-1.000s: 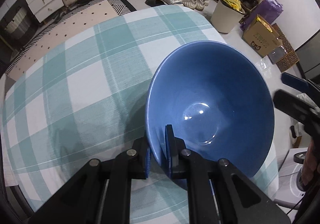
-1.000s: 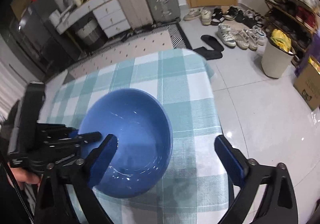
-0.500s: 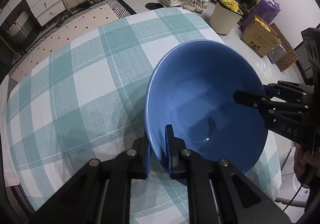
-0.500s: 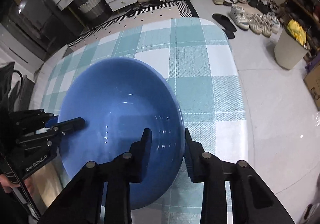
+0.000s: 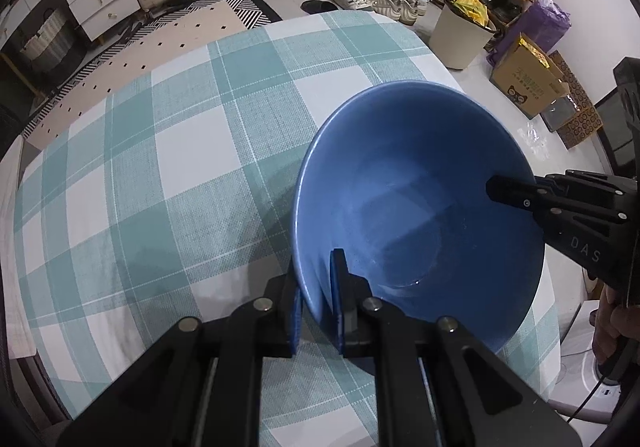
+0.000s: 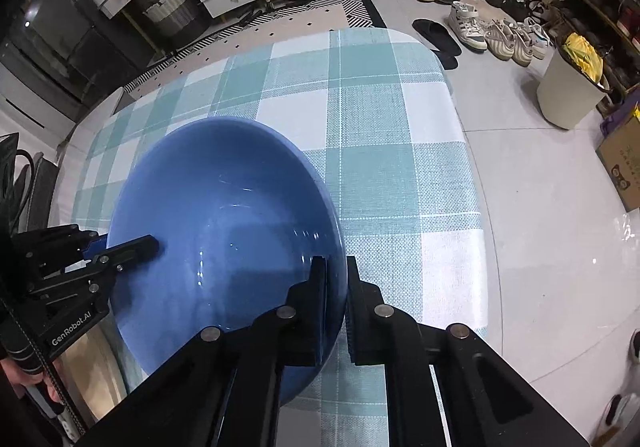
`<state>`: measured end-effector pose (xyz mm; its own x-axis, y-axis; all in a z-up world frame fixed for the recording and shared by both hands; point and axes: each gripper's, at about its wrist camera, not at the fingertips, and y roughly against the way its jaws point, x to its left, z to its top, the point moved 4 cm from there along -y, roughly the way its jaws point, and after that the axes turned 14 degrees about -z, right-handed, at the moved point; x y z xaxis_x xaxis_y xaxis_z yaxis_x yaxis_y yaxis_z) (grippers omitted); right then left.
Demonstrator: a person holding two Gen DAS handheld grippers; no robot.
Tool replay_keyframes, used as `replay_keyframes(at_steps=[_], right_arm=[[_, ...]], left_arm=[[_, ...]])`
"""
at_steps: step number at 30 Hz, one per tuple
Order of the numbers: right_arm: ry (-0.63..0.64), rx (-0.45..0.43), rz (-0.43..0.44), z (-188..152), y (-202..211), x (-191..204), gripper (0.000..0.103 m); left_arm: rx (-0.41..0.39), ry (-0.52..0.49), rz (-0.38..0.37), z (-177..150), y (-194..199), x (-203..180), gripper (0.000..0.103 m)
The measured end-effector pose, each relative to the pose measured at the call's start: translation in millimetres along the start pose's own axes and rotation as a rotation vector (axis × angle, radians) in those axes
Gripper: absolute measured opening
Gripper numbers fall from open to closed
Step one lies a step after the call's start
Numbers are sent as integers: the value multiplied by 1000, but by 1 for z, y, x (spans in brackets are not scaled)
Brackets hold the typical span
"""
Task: Organize plates and bowls
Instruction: 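Lift and carry the blue bowl with both grippers toward the bowl stack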
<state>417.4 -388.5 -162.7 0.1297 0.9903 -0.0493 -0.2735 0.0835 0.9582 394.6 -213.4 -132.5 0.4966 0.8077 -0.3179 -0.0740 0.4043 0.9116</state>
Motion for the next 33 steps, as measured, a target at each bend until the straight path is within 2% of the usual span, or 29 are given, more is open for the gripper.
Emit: replay_keyframes(at_steps=[5,9,16,33], right_arm=[[24,4,-6,-1,7,5,8],[32,-1,-8,-2,15,8,8],[50,-38,-16,-6,46,14,8],[39,-123,-21,-47,132,15,8]], left_arm=[[9,2,5,-4,5,0,10],[30,20,-22,-9,11,1,10],[-9,4,-3,-18,40,-9,10],[-45,-7,-34,-52,91,-38,11]])
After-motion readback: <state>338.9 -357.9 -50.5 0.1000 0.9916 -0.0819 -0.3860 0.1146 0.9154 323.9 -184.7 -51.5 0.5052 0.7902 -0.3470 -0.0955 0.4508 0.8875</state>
